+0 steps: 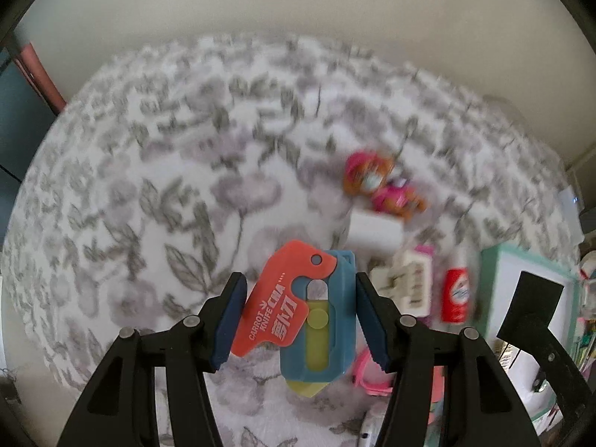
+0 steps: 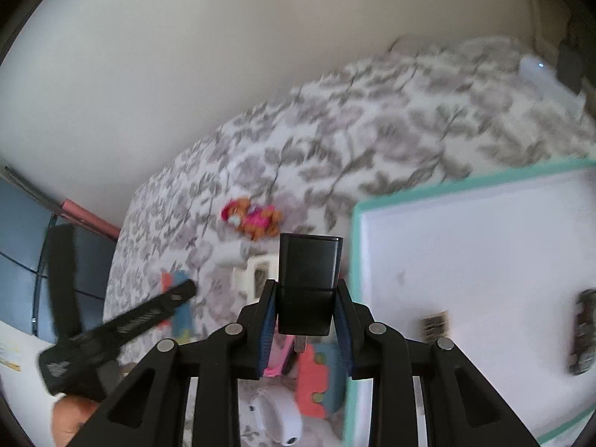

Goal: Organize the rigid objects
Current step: 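Carry the plug and cutter into the tray and open both grippers, then move both tools back toward the pink watch band and remaining items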

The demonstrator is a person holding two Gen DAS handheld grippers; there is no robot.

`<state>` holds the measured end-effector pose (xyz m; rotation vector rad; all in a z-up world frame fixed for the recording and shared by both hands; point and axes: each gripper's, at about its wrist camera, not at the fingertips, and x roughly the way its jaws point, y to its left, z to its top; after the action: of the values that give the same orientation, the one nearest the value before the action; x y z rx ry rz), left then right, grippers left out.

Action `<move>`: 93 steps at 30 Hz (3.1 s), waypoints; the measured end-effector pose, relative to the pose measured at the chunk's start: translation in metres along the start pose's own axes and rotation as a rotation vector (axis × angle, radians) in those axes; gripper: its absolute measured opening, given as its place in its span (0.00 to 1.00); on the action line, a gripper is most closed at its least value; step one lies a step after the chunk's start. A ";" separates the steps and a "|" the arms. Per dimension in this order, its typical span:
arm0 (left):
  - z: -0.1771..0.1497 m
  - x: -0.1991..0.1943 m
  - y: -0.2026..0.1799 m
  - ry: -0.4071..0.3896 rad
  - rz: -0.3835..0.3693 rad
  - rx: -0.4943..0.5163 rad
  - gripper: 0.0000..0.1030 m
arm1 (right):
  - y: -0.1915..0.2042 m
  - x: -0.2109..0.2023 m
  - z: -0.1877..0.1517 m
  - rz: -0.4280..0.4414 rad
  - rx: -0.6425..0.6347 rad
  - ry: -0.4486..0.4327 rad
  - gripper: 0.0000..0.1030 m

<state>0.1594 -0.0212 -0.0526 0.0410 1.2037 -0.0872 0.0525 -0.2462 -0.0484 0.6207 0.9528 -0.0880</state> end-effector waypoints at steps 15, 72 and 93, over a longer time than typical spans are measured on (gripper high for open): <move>-0.015 -0.068 -0.126 -0.080 -0.154 0.176 0.58 | -0.092 -0.068 0.017 -0.285 0.124 -0.126 0.30; -0.047 -0.006 -0.176 0.084 -0.046 0.203 0.86 | -0.140 -0.050 0.002 -0.511 0.055 -0.072 0.72; -0.014 0.007 -0.041 0.099 0.096 -0.053 1.00 | -0.087 -0.032 -0.001 -0.417 -0.016 -0.077 1.00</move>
<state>0.1454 -0.0614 -0.0640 0.0572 1.3007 0.0314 0.0039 -0.3238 -0.0634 0.3928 0.9950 -0.4715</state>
